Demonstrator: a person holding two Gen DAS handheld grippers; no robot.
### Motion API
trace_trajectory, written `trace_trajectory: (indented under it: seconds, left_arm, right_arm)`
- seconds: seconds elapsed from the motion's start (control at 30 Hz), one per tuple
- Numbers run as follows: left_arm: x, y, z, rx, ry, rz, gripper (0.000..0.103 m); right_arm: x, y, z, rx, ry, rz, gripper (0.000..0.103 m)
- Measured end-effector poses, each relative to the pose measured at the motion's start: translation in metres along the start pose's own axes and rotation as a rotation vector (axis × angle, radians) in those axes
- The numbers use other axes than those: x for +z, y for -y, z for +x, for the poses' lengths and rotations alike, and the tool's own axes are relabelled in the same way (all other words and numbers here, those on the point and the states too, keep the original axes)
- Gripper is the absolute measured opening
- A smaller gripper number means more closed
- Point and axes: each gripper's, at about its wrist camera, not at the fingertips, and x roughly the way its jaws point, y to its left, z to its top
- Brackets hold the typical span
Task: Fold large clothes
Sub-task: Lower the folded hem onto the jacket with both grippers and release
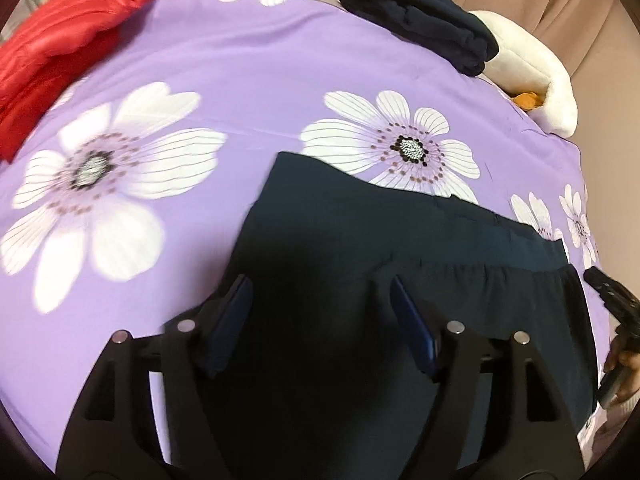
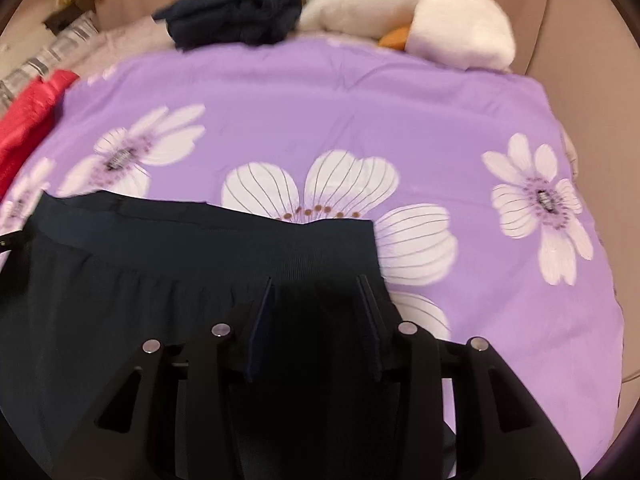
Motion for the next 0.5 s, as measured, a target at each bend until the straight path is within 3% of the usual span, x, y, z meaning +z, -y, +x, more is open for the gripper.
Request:
trace_trajectory:
  seconds: [0.1, 0.23, 0.33, 0.5]
  left_arm:
    - [-0.023, 0.002, -0.026, -0.057, 0.016, 0.026, 0.073]
    - [-0.069, 0.029, -0.051, -0.113, 0.027, 0.152, 0.073]
    - [-0.103, 0.039, -0.054, -0.095, 0.026, 0.221, 0.073]
    - [-0.148, 0.016, -0.059, -0.086, 0.043, 0.19, 0.073]
  right_arm:
    - [-0.013, -0.01, -0.025, 0.059, 0.028, -0.022, 0.044]
    - [-0.045, -0.046, -0.05, 0.139, 0.028, -0.094, 0.047]
    - [-0.075, -0.075, -0.058, 0.191, 0.023, -0.129, 0.047]
    - [-0.116, -0.095, -0.049, 0.173, -0.032, -0.176, 0.047]
